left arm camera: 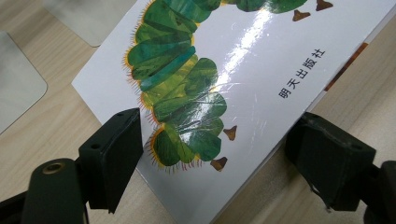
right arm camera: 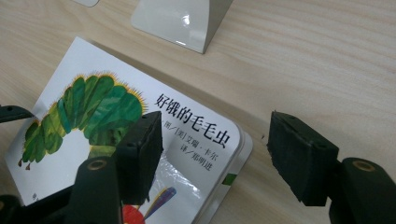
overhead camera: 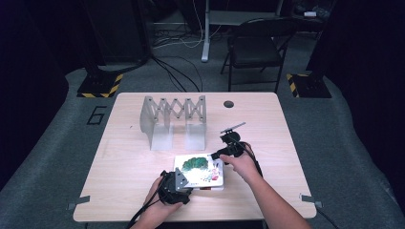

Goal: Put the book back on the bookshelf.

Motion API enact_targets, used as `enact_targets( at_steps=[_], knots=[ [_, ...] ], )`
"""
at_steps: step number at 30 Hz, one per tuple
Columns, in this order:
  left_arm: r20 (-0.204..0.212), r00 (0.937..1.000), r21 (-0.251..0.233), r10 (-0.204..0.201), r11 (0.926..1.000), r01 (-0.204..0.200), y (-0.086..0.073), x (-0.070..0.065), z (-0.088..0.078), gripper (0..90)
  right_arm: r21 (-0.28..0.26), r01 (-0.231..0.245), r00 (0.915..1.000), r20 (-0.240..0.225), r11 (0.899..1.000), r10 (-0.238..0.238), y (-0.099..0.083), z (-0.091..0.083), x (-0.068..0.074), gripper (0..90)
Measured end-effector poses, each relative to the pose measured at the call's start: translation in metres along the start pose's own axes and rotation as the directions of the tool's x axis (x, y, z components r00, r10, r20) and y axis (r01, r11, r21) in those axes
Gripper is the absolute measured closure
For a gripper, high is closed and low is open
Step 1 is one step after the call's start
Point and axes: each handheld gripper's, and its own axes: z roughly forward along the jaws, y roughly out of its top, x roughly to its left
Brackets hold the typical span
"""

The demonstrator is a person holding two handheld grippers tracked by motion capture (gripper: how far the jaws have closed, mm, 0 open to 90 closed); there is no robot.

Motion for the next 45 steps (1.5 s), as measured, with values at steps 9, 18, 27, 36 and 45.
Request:
enact_targets(
  at_steps=[9, 18, 27, 36, 45],
  knots=[
    [-0.001, 1.0000, -0.001, -0.001, 1.0000, 0.001, 0.000, 0.000, 0.000, 19.4, 0.029, -0.032, 0.9983, -0.048, 0.999, 0.033, 0.003, 0.008, -0.006, 33.8],
    [-0.012, 0.9999, -0.005, 0.000, 1.0000, 0.000, 0.000, -0.001, 0.000, 19.4, 0.041, -0.021, 0.9968, -0.077, 0.999, 0.024, 0.004, 0.016, -0.002, 32.1],
    [-0.007, 1.0000, 0.000, 0.001, 1.0000, -0.001, 0.000, 0.000, 0.000, 19.5, 0.061, -0.031, 0.9920, -0.120, 0.998, 0.039, 0.002, 0.022, -0.004, 26.4],
    [-0.006, 1.0000, -0.007, -0.005, 1.0000, 0.005, 0.000, -0.001, 0.001, 19.5, 0.069, -0.019, 0.9894, -0.143, 0.997, 0.028, 0.003, 0.025, -0.001, 27.3],
    [-0.011, 0.9999, -0.011, -0.012, 0.9999, 0.012, 0.000, -0.001, 0.001, 19.3, 0.066, -0.005, 0.9906, -0.136, 0.998, 0.014, 0.003, 0.022, 0.001, 29.7]
  ],
)
